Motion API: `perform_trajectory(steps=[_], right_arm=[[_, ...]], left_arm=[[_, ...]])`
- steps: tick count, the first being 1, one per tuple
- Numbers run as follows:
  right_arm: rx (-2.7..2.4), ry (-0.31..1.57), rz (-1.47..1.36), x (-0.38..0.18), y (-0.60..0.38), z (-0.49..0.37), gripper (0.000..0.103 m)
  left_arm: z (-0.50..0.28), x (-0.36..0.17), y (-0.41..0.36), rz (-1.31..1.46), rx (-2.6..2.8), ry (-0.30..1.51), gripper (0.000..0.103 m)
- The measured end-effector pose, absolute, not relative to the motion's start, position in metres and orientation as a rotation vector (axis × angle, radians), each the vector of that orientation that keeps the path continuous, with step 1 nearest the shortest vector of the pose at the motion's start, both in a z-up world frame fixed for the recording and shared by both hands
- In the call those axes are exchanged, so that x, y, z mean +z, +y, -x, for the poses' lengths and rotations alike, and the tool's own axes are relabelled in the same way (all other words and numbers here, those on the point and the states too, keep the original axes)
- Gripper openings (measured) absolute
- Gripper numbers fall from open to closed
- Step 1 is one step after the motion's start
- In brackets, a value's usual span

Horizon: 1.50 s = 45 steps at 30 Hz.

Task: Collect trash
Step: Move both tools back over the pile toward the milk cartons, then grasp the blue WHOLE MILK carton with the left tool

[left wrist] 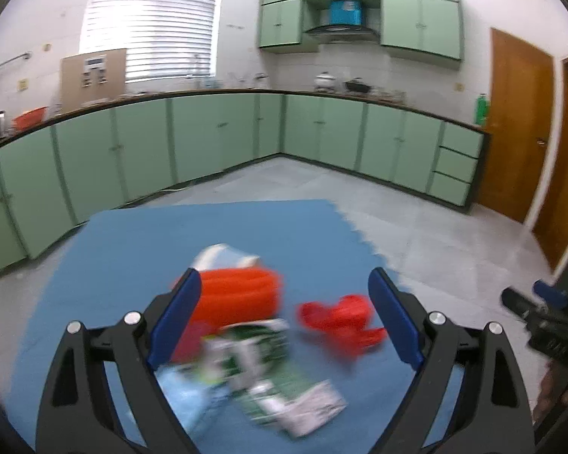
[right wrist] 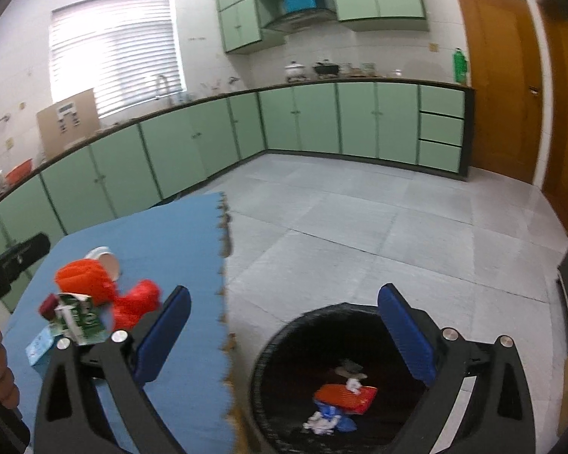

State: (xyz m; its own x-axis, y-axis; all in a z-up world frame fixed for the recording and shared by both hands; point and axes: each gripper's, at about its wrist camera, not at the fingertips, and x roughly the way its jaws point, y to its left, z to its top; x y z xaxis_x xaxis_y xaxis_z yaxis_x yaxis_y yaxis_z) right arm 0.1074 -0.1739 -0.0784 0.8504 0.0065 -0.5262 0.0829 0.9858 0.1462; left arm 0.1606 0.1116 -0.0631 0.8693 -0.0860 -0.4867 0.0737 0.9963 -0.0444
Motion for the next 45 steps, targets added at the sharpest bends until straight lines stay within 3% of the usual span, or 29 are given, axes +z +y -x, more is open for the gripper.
perform_trajectory(steps=[14,35,37,45], right_arm=[[0.120,0.599,-0.079,-0.098,-0.065,-0.123,0.097],[0.186,0.652,-0.029,-0.112,-0.032,-0.117,0.093],[0.191,0.654,-0.029,-0.112,-0.032,-0.116,0.093],[0.220,0.685,-0.040,-0.120,-0.030,-0.115,0.091]], left_arm=[[-0.135,-0.101,0.200,0.047,0.050,0.634,0.087],[-0.152,-0.157,0.205,0.045,-0.020,0.795,0.087],[-0.155,-0.160,0.204,0.064,-0.030,0.808,0.069],[-0.148,-0.162,0.203,0.106,-0.053,0.807,0.050]])
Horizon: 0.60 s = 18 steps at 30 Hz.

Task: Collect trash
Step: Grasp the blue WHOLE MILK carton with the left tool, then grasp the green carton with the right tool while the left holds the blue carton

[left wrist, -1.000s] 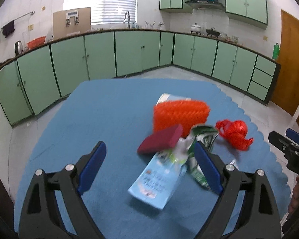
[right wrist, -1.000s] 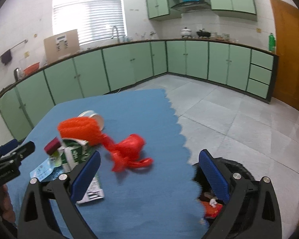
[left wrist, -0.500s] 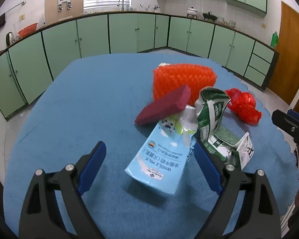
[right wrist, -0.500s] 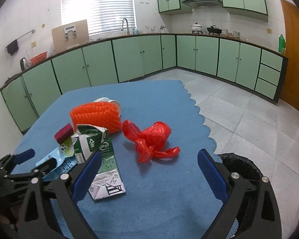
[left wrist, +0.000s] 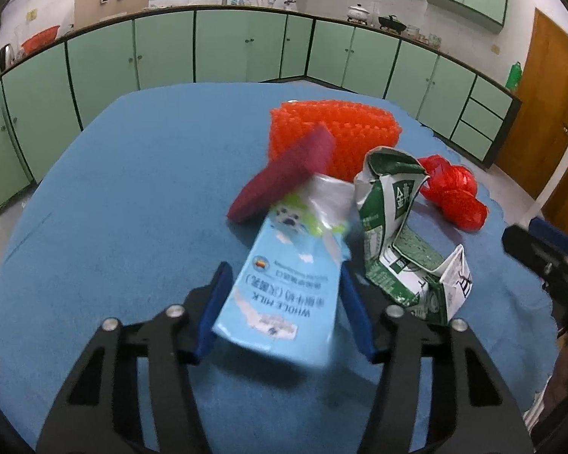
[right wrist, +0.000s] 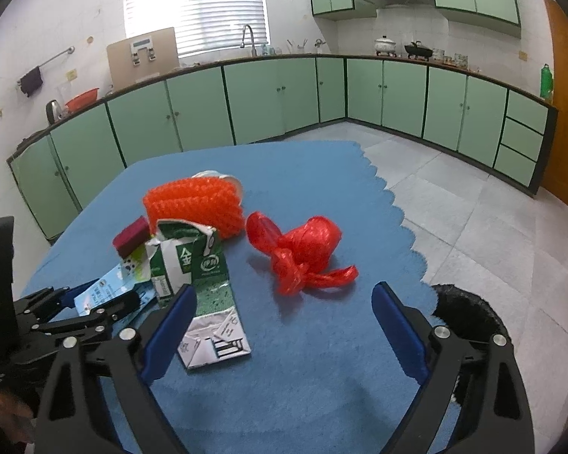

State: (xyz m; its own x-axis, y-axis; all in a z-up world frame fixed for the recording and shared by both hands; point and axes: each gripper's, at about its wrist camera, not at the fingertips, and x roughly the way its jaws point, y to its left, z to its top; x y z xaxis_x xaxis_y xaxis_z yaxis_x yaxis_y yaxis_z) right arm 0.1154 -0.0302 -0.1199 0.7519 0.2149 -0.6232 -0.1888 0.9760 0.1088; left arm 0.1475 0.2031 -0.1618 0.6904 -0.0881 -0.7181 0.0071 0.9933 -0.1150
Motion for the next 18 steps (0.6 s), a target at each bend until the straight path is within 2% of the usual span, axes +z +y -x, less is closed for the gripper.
perform_trajectory(steps=[4,18], right_arm=[[0.254,0.707,-0.041,-0.127,-0.022,-0.112,0.088],[0.325,0.797,0.056,-0.156,0.023,-0.120,0.087]], left_arm=[[-0.142,-0.159,0.210,0.105,-0.034,0.801,0.046],[-0.138,-0.160,0.228,0.110,-0.027,0.821,0.046]])
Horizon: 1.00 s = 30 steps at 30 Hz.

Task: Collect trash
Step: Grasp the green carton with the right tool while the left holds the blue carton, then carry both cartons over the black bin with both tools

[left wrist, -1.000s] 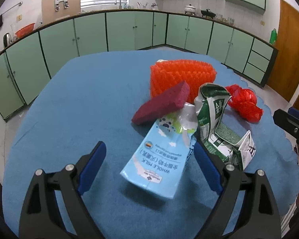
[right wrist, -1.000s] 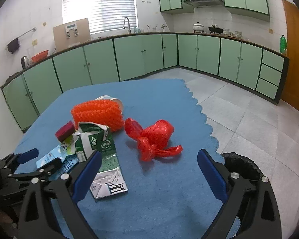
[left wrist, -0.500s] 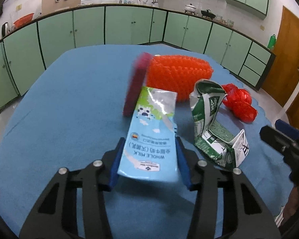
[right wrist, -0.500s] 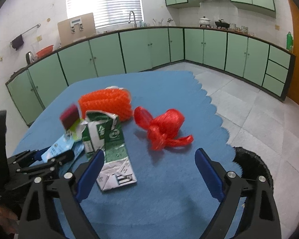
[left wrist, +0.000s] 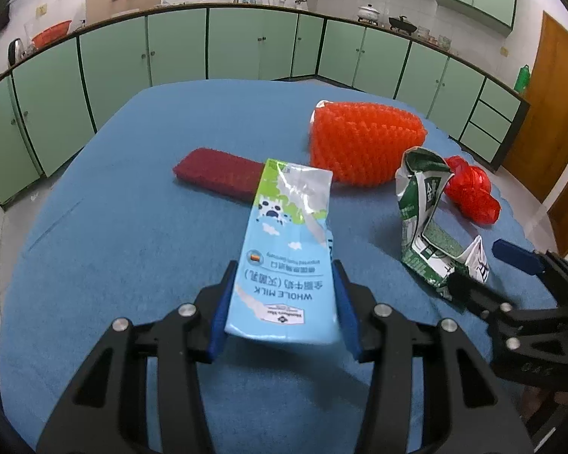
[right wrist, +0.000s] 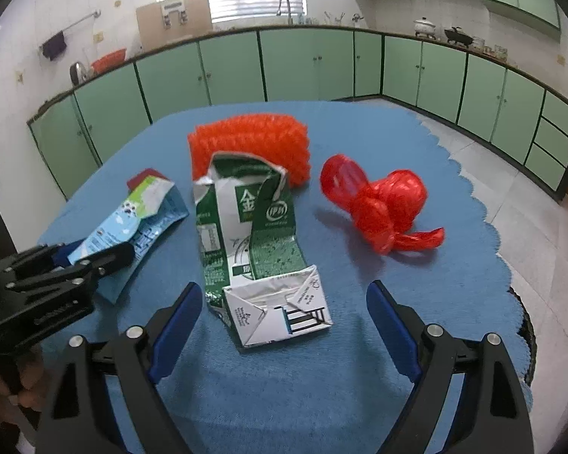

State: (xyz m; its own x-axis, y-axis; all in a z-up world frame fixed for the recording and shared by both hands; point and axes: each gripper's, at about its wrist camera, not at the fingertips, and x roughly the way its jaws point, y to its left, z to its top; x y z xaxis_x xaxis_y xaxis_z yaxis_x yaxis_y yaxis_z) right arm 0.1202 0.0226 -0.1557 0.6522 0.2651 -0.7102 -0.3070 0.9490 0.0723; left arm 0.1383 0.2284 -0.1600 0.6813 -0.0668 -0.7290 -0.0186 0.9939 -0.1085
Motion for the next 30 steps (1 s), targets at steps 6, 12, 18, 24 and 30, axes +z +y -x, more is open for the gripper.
perform_trajectory(steps=[6,12,18,24,30], right_arm=[[0.376,0.827,0.068,-0.163,0.026,-0.122,0.058],[0.415,0.813,0.073,-0.158,0.025,-0.114,0.054],[0.400,0.763,0.040,-0.140,0.014,-0.105,0.054],[0.377,0.705,0.019,-0.113,-0.004,-0.099,0.054],[0.339,0.668,-0.020,-0.094,-0.025,-0.094,0.054]], left_arm=[[-0.137,-0.158,0.227,0.118,-0.031,0.818,0.046],[-0.135,-0.149,0.223,0.118,-0.029,0.806,0.046],[-0.129,-0.134,0.215,0.109,-0.043,0.771,0.045],[-0.126,-0.114,0.200,0.104,-0.067,0.729,0.045],[-0.126,-0.097,0.180,0.087,-0.096,0.689,0.045]])
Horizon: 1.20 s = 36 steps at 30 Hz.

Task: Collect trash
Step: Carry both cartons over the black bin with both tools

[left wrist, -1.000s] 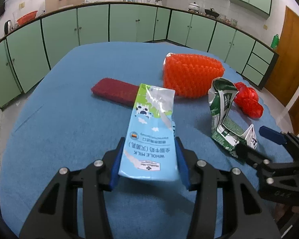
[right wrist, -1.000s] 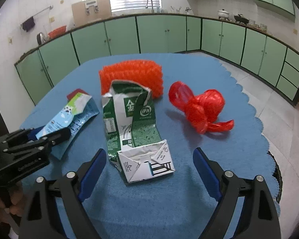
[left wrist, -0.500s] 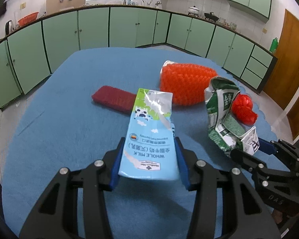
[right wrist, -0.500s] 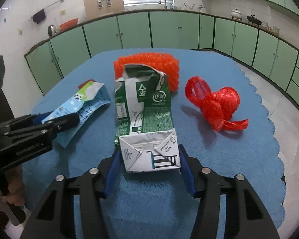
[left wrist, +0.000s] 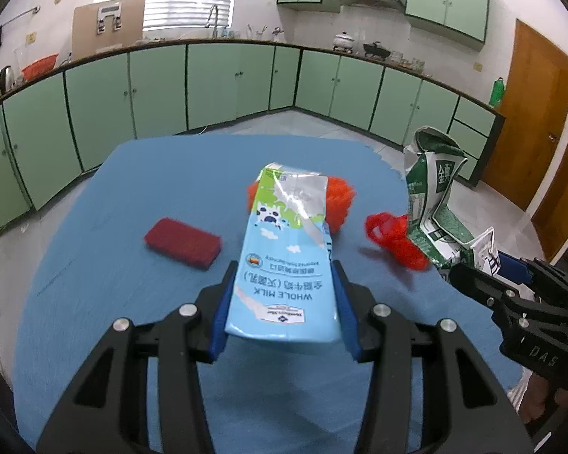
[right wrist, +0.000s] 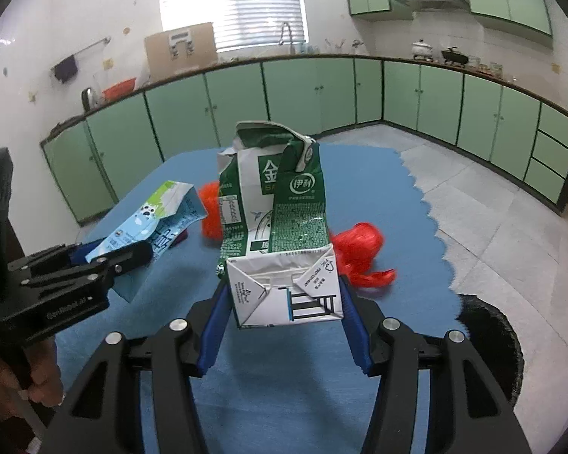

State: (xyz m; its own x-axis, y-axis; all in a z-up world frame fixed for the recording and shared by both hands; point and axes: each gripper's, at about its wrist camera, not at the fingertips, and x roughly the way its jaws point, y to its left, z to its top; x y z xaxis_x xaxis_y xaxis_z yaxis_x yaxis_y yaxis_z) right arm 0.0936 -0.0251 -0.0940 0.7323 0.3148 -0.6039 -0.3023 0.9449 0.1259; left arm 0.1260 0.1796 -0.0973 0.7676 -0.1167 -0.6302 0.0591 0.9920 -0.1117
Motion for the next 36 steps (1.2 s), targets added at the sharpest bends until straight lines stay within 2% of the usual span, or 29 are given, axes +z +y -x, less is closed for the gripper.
perform_trajectory(steps=[20,36], right_arm=[[0.134,0.604,-0.084,-0.063,-0.131,-0.075,0.054],[-0.086,0.615,-0.121,-0.066,-0.234,-0.066,0.054]], left_arm=[[-0.147,-0.076,0.073,0.031,-0.301,0.628,0.045],[-0.173,-0.093,-0.045,-0.002,-0.508,0.654,0.045]])
